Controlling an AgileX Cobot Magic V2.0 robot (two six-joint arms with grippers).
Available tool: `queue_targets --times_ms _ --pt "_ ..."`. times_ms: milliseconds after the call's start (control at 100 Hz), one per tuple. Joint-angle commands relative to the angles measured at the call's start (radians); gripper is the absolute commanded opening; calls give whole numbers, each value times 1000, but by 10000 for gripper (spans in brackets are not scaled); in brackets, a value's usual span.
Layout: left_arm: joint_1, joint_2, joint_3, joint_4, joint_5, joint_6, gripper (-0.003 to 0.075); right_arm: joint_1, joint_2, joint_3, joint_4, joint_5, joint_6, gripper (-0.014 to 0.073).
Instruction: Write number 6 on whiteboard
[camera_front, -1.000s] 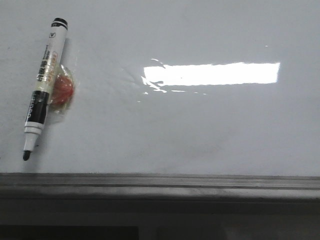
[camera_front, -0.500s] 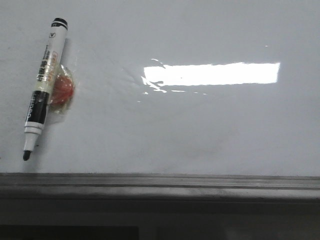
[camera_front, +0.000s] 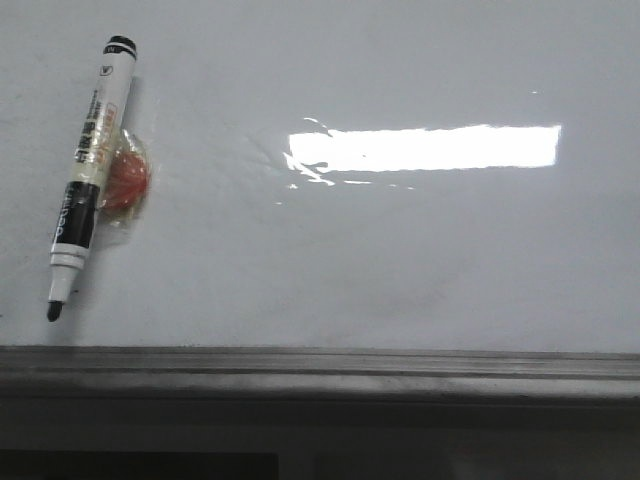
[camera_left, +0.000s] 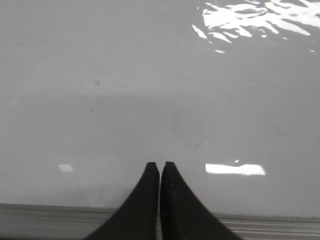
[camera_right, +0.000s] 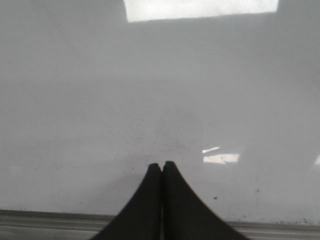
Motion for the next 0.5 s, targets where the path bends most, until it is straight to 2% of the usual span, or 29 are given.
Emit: queue_targets --times_ms 0,210,410,490 --pt "-7 -30 42 29 -67 -8 -19 3 -18 30 -11 -19 -7 -64" --pt "-7 -30 42 151 -69 -8 -19 3 -18 30 -11 -19 -7 -64" --pt "-7 -30 42 -9 -152 -8 -19 3 -18 30 -12 -19 -7 -64" --pt "-7 -30 42 -10 -182 -8 -19 3 -18 30 -21 -19 -7 -64"
